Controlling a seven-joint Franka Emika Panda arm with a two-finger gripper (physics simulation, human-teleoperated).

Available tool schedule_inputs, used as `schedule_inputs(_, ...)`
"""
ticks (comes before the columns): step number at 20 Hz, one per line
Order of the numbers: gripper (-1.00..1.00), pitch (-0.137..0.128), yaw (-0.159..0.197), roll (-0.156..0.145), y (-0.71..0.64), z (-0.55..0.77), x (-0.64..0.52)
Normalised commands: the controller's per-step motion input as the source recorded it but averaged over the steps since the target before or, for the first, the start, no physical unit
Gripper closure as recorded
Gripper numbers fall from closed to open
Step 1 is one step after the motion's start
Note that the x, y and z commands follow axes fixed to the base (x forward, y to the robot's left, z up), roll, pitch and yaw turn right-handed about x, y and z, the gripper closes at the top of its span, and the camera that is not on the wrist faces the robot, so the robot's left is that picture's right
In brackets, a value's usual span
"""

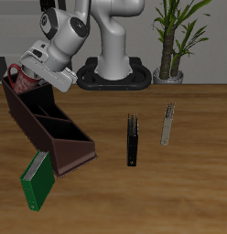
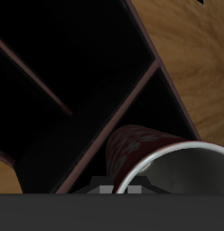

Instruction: Place the red mug into the right desk caddy's right compartment

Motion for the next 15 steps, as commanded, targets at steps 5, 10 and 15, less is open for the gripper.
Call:
schedule_inputs(5, -1.0, 0.012, -0.009, 0.011, 0.05, -0.01, 0.06)
schedule_inputs(10, -1.0, -0.024, 0.001, 0.017, 0.1, 0.16, 0.03)
schedule_inputs(15, -1.0, -0.027, 0.019, 0.019, 0.1, 0.17, 0.07)
